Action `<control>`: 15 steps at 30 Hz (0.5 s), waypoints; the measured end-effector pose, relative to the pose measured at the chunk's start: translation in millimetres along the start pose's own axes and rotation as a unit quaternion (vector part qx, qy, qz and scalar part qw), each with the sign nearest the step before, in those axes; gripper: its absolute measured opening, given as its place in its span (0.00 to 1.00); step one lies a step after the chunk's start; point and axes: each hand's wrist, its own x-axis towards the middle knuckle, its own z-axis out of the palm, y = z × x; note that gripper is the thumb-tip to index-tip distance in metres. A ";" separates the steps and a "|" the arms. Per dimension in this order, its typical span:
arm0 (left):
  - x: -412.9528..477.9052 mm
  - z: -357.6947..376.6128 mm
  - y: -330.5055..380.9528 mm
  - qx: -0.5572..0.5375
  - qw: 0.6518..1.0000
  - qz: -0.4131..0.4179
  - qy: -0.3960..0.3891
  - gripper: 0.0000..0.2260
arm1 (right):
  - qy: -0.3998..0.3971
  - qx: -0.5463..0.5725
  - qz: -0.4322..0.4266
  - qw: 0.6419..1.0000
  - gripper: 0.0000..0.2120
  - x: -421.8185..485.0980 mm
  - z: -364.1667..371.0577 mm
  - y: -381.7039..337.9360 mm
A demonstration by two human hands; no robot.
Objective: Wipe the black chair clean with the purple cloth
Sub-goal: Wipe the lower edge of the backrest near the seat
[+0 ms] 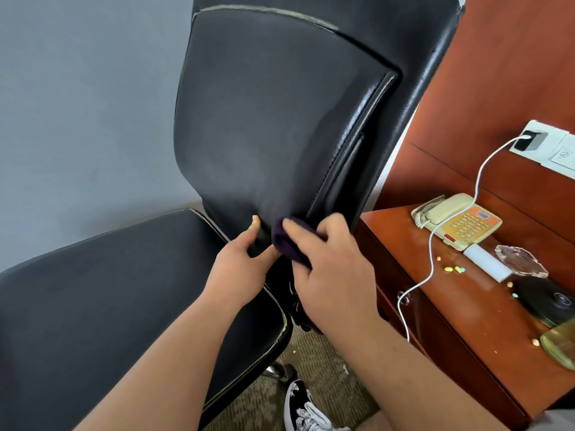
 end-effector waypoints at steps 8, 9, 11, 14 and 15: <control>1.0 1.6 -5.1 0.012 1.000 -0.007 0.011 0.37 | 0.072 0.182 0.042 0.980 0.24 -31.4 3.9 62.2; 0.7 1.7 -5.0 0.018 1.000 -0.008 0.011 0.37 | 0.123 0.196 0.064 0.971 0.22 -26.3 0.8 65.9; -0.7 1.7 -4.4 0.023 1.000 -0.005 0.009 0.37 | 0.172 0.212 0.090 0.958 0.19 -17.4 -1.3 64.8; -1.4 2.1 -3.5 0.016 1.000 -0.002 0.011 0.37 | 0.124 0.203 0.071 0.969 0.21 -20.3 15.6 50.4; -0.7 2.1 -3.3 0.016 1.000 -0.002 0.013 0.36 | 0.096 0.207 0.067 0.971 0.23 -27.0 25.0 44.9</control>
